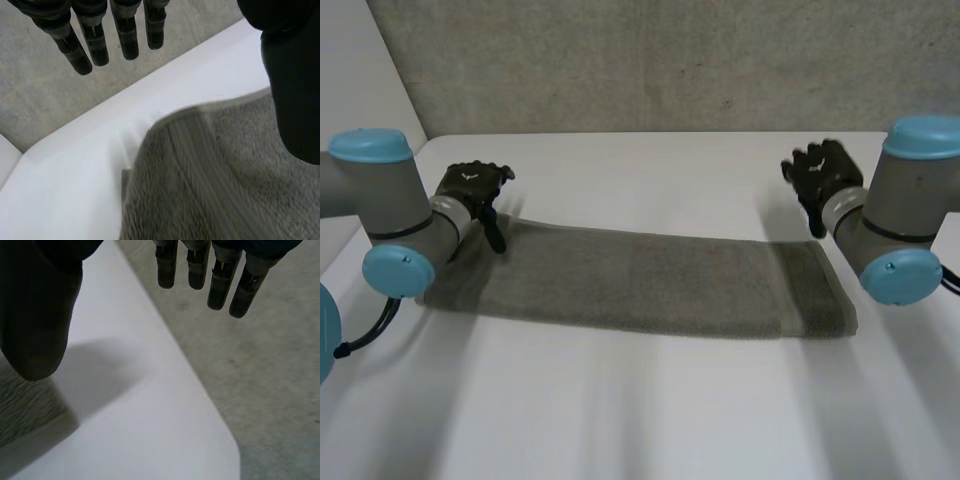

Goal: Fold the towel.

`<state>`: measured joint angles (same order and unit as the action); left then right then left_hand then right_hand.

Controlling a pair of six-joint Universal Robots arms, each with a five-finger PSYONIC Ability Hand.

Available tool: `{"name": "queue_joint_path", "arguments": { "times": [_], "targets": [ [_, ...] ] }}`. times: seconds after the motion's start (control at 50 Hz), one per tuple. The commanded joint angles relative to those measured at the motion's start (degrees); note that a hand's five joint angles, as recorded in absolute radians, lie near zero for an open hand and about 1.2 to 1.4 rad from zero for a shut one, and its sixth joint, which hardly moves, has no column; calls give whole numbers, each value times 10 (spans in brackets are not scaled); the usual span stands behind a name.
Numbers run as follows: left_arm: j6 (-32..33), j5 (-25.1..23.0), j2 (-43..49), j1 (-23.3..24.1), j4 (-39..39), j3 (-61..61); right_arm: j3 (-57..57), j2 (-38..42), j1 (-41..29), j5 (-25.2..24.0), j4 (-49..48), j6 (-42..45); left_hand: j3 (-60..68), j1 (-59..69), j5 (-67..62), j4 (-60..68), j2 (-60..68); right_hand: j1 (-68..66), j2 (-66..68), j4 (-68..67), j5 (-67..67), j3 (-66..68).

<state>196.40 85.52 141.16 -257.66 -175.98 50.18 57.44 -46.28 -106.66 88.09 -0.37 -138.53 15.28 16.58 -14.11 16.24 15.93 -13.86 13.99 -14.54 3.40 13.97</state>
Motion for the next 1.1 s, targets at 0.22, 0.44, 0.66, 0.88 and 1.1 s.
{"name": "queue_joint_path", "arguments": {
  "times": [0.22, 0.44, 0.66, 0.88, 1.1],
  "targets": [
    [-2, 6, -184, -18, -23, 174, 226, -241, 0, -1, 7, -26, -36, -49, 124, -45, -42, 39, -40, 45, -34, -40],
    [6, -28, -253, -18, -149, 324, 390, -262, 7, -18, -1, -26, -39, -52, 127, -48, -45, 31, -33, 38, -27, -32],
    [6, -29, -230, -21, -149, 332, 405, -172, 14, -19, -55, -25, -37, -50, 126, -47, -44, -176, 175, -169, 180, 175],
    [6, -29, -220, -21, -152, 332, 383, -187, 84, 2, -57, -21, -37, -50, 126, -47, -44, -661, 660, -655, 666, 660],
    [6, -23, -144, -8, -154, 271, 387, -291, 153, -2, -53, 50, -36, -49, 124, -45, -42, -661, 660, -655, 666, 660]
  ]
}}
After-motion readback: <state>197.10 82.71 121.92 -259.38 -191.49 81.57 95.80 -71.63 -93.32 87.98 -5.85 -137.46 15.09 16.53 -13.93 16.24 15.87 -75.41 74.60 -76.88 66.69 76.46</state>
